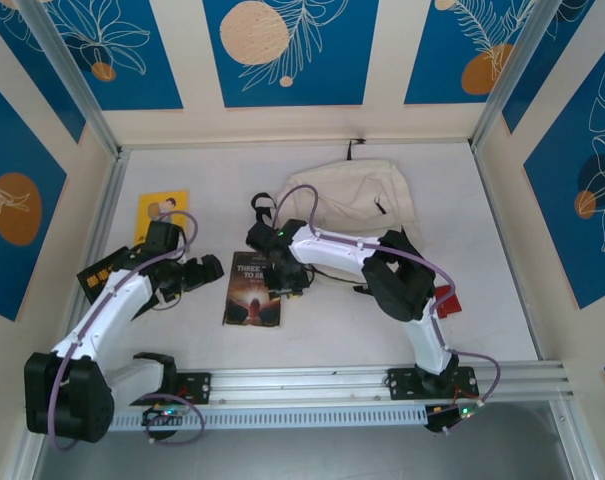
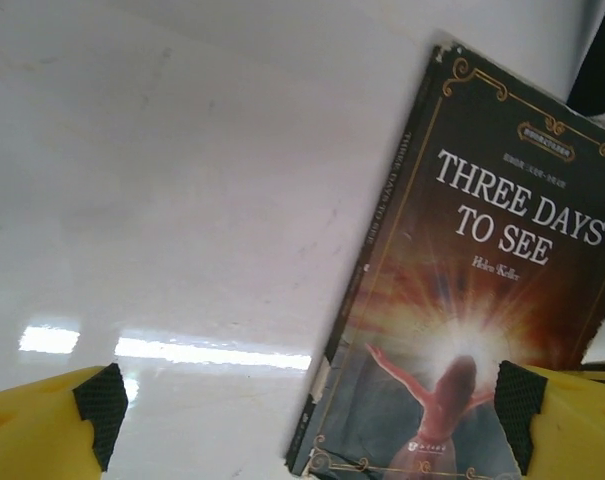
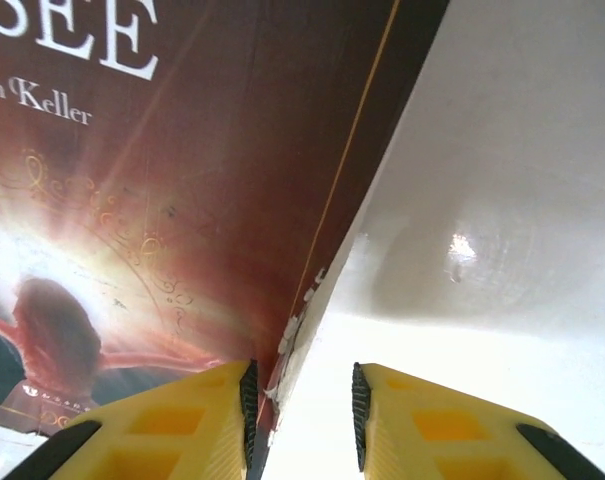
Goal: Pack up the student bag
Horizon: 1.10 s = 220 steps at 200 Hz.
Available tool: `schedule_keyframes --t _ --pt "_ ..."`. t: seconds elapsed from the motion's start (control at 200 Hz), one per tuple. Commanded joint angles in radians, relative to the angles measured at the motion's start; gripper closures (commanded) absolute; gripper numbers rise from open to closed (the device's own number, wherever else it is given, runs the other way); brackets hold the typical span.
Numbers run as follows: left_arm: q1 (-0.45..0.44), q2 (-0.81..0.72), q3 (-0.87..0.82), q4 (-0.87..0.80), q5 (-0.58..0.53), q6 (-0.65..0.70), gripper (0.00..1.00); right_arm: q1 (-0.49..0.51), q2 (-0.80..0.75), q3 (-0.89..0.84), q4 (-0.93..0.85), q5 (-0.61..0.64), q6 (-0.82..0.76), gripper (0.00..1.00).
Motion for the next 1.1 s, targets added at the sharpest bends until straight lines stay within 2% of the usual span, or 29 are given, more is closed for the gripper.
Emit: schedule_keyframes --t 0.0,0.35,0.49,0.615,0.99,1.095 --pt "0.011 0.031 0.006 0.032 0.100 0.020 0.06 -0.011 -0.025 0.036 -0.018 0.040 0.050 0.66" --pt "-0.003 0.115 -0.007 0.086 0.158 0.016 0.12 -0.015 0.031 0.022 0.006 0.040 0.094 0.69" --pt "-0.020 0.151 -0.010 0.100 0.160 0.014 0.17 -0.015 0.055 0.014 0.023 0.025 0.082 0.82" --pt "-0.044 0.186 -0.016 0.102 0.140 0.023 0.18 -0.019 0.070 -0.001 0.025 0.027 0.081 0.88" --pt "-0.119 0.310 -0.010 0.164 0.179 0.029 0.22 -0.039 0.076 -0.071 0.070 -0.004 0.068 0.88" --pt "-0.136 0.341 -0.002 0.171 0.171 0.029 0.29 -0.039 0.078 -0.072 0.073 -0.008 0.066 0.89"
